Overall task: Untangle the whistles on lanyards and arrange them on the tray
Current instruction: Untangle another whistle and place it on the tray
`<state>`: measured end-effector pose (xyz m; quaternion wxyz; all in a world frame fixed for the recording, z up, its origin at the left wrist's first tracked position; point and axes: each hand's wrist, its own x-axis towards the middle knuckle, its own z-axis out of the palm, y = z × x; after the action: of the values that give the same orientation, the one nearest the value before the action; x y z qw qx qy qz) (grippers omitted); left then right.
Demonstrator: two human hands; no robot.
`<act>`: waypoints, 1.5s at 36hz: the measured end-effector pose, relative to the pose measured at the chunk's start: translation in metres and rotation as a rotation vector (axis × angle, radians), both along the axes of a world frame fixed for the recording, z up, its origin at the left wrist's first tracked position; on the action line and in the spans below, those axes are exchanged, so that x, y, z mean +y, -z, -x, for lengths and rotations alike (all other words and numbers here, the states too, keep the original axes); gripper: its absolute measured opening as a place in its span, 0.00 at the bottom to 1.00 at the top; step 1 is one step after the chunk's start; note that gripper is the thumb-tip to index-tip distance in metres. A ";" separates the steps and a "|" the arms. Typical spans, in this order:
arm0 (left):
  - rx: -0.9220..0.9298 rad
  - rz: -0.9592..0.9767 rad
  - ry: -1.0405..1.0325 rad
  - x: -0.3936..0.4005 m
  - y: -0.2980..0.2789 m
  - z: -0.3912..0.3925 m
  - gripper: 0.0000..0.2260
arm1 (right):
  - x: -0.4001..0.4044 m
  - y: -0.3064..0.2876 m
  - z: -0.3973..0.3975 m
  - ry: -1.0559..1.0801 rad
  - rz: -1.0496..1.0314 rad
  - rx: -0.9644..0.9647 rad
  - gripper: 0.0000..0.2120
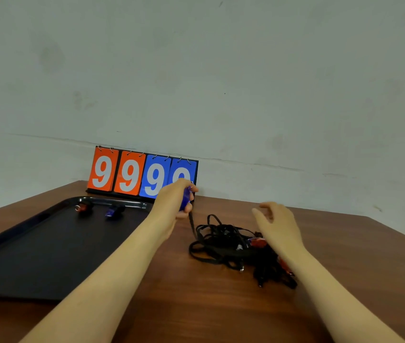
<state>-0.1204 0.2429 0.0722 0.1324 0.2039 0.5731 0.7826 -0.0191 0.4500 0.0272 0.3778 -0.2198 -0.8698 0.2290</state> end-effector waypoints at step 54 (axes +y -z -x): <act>-0.004 -0.105 -0.005 0.028 0.041 0.007 0.09 | -0.061 0.009 0.005 -0.461 -0.214 -0.162 0.05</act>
<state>-0.1275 0.2705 0.0309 0.1208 0.2076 0.5315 0.8123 -0.0239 0.3886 0.0183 0.2659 0.0075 -0.9435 0.1975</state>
